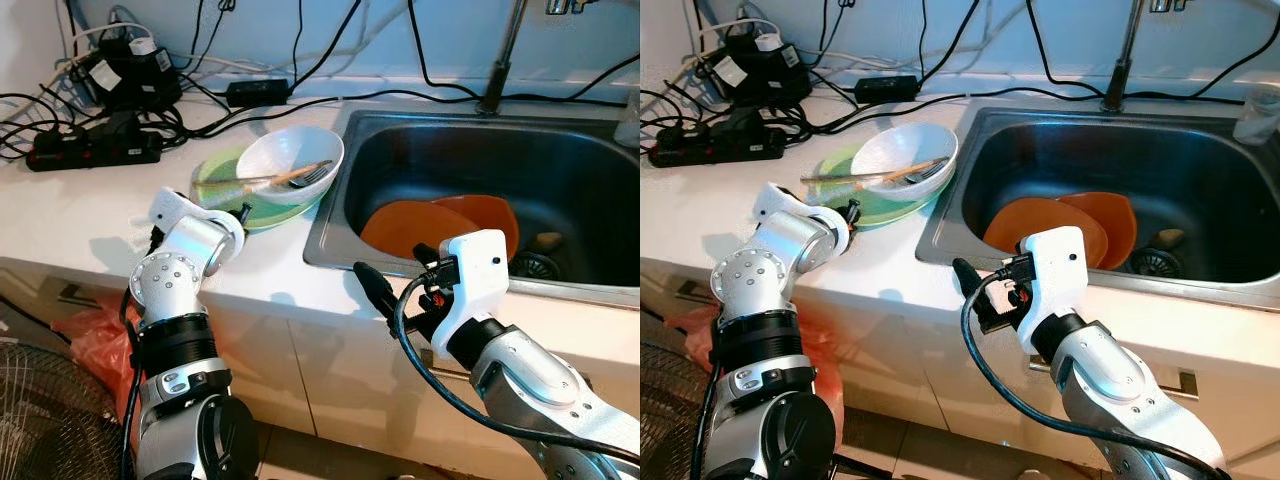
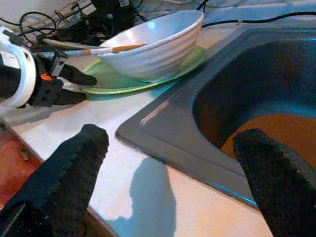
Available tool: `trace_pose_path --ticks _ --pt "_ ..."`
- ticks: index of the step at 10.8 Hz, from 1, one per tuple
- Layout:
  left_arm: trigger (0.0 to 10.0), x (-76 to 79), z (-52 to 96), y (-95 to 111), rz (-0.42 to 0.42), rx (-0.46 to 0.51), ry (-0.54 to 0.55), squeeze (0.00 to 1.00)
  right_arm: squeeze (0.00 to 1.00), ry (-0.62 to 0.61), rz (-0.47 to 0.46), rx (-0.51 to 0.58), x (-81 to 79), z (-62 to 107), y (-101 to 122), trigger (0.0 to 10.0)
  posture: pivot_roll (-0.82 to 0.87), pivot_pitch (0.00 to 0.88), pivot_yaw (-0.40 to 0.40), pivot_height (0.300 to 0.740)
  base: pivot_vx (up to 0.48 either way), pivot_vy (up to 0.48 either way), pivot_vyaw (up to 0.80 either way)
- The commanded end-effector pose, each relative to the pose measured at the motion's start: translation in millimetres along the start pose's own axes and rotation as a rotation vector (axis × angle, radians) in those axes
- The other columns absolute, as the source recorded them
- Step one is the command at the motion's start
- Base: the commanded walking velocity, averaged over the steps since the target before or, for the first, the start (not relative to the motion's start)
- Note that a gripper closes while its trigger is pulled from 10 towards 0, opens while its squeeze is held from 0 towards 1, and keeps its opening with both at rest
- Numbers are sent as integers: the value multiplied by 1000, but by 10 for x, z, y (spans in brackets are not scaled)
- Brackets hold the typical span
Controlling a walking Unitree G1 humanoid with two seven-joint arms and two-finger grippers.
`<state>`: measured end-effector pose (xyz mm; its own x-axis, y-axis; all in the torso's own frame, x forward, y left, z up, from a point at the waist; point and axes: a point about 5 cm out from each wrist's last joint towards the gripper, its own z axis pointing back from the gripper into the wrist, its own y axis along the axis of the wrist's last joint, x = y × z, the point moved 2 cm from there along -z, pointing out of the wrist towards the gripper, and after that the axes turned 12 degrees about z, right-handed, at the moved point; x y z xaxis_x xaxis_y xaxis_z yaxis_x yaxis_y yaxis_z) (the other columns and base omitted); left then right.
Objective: Kitchen organization
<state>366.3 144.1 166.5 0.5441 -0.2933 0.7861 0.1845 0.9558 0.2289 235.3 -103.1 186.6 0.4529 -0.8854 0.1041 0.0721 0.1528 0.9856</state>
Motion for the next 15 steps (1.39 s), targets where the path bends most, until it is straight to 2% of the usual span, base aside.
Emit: trace_pose_path --ticks 1,3,5,9,11,15 --pt "10000 -164 -72 -355 -8 -121 81 1000 0 6 3 13 -11 -12 22 10000 -223 13 117 740 0 0 0" --pt "10000 -118 -55 -383 -41 -145 64 1000 0 7 4 15 -10 -23 25 10000 -220 9 117 740 0 0 0" --pt "10000 -69 5 -409 -108 -176 34 1000 0 8 6 22 -5 -51 31 10000 -213 0 121 740 0 0 0" --pt "10000 -140 73 -398 -197 -219 12 1000 0 14 7 34 -6 -97 36 10000 -196 0 124 740 0 0 0" --pt "10000 -194 121 -415 -261 -247 6 1000 0 25 8 42 -6 -152 39 10000 -173 0 122 740 0 0 0" --pt "10000 -215 167 -473 -451 -293 -61 1000 0 36 19 71 19 -275 67 10000 -138 0 131 740 0 0 0"
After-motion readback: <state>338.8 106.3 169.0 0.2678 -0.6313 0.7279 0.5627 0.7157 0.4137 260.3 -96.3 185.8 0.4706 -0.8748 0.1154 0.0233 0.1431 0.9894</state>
